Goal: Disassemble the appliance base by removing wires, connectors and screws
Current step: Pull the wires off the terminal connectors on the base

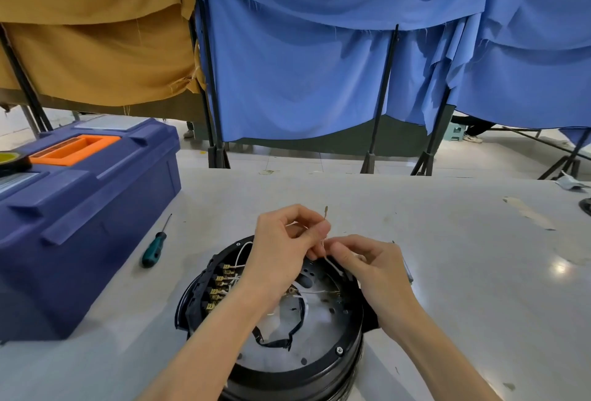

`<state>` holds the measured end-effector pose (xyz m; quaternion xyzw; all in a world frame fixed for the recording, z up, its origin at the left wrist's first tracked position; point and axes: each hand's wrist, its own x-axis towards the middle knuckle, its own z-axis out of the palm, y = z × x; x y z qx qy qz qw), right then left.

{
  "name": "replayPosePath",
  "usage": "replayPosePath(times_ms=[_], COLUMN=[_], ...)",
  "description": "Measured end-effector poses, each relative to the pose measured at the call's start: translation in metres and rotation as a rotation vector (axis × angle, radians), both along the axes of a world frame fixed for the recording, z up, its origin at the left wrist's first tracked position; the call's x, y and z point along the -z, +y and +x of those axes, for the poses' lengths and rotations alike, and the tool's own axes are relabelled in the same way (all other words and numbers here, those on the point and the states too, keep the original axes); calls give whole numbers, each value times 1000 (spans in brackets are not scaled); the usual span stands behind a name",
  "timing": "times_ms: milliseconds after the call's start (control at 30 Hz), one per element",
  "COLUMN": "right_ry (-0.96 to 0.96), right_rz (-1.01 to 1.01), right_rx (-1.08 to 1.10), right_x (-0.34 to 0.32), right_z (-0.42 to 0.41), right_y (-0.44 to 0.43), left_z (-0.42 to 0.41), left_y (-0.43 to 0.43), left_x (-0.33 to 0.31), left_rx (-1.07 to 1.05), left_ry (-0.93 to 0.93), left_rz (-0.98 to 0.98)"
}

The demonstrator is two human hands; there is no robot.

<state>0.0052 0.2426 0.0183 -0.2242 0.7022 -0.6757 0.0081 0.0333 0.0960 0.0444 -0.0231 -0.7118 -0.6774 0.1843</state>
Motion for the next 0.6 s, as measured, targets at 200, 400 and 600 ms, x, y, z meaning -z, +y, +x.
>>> replayPosePath(times_ms=[200, 400, 600], right_ry=[182, 64, -111], right_rz=[172, 132, 152], right_rx=[42, 42, 377], right_x=[-9, -10, 5], right_z=[2, -5, -59], right_y=[-1, 1, 24], left_z=[0, -12, -19], left_y=[-6, -11, -34], left_x=[6, 8, 26], left_rx=[-19, -85, -57], left_ry=[6, 21, -225], left_rz=[40, -197, -1129])
